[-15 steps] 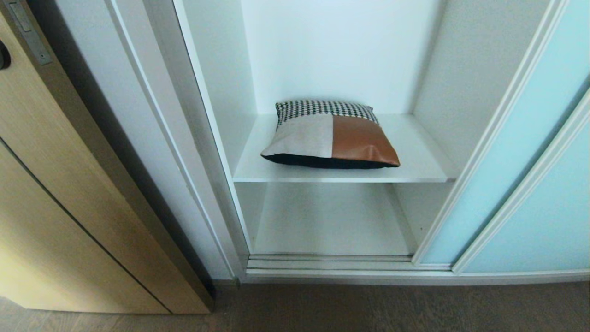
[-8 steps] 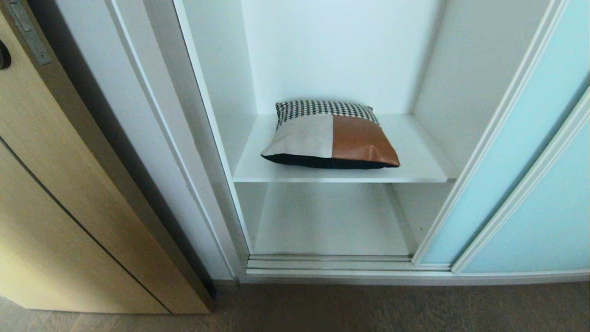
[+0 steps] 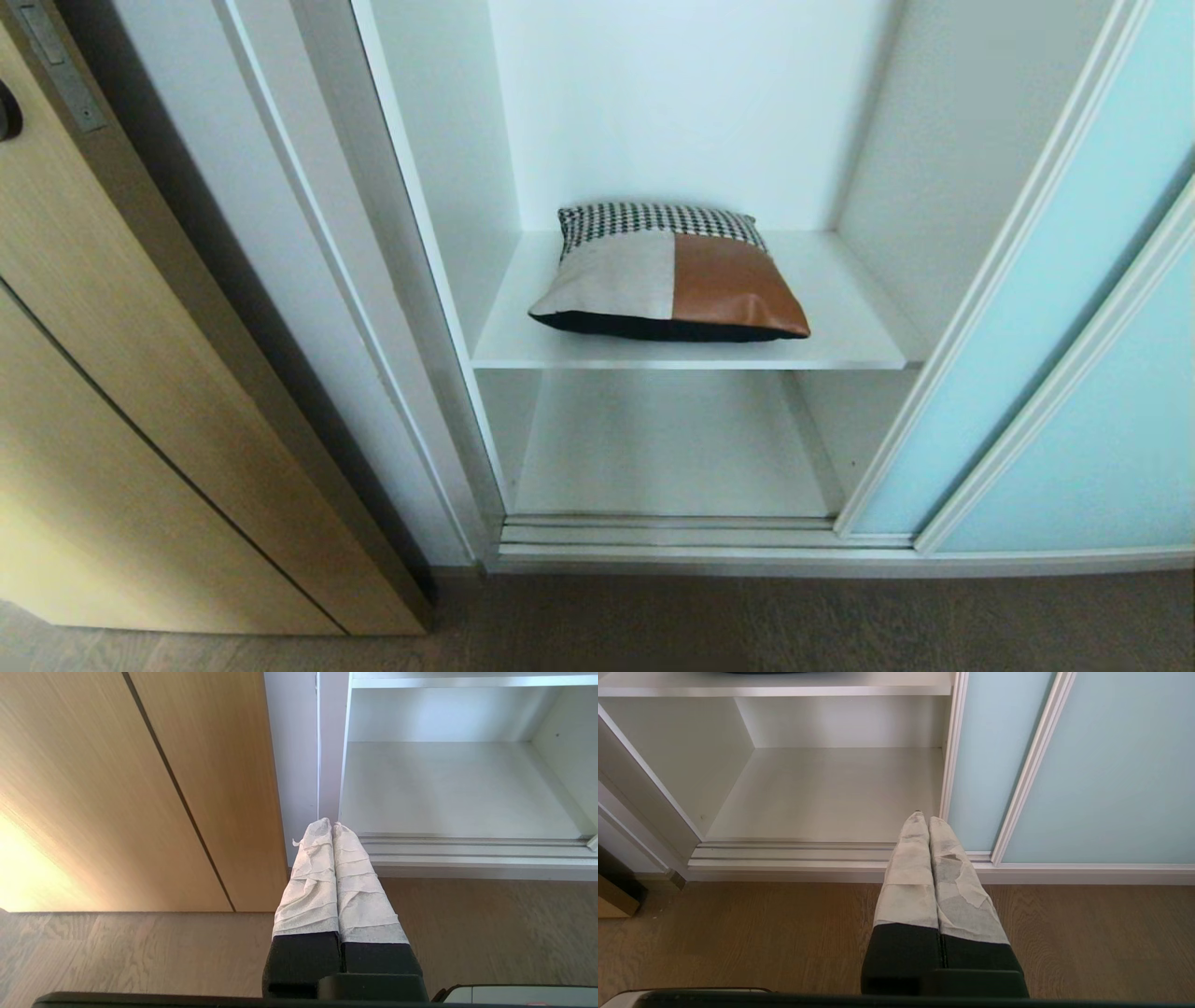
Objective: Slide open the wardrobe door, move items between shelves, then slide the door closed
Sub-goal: Open the door, then place the pillow on the lower shelf
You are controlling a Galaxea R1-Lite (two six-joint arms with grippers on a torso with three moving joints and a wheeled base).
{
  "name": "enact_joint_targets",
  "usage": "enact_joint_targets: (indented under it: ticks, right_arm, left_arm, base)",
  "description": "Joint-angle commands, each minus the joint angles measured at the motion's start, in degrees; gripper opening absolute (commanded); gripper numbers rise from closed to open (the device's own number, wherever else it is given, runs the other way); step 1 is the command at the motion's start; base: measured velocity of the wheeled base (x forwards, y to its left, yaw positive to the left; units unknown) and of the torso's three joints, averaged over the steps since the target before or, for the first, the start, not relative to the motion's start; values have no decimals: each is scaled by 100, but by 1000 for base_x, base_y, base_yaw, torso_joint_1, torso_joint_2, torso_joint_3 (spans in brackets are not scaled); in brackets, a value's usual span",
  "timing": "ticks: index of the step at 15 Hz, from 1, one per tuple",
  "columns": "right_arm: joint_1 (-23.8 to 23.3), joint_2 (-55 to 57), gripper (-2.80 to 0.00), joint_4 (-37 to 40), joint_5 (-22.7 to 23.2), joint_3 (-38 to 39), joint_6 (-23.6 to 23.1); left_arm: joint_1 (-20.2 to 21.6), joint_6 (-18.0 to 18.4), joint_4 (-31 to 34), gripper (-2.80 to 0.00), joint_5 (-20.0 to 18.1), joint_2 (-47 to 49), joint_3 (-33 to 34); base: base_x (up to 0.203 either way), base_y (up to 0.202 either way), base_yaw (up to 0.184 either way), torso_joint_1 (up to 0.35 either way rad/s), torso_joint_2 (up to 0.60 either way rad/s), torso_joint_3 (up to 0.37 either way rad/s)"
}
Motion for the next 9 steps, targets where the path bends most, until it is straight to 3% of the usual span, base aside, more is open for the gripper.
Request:
enact_joint_targets:
  ticks: [1, 9]
  right_arm:
    - [5, 1, -280, 11, -3, 6, 1]
    - [-3, 0, -280, 11, -3, 9, 1]
  left_arm:
    - [1, 2, 0, -280, -2, 9, 9]
    - [1, 2, 0, -280, -2, 9, 9]
  base:
    - [0, 0, 0, 0, 0, 0]
    - [0, 0, 0, 0, 0, 0]
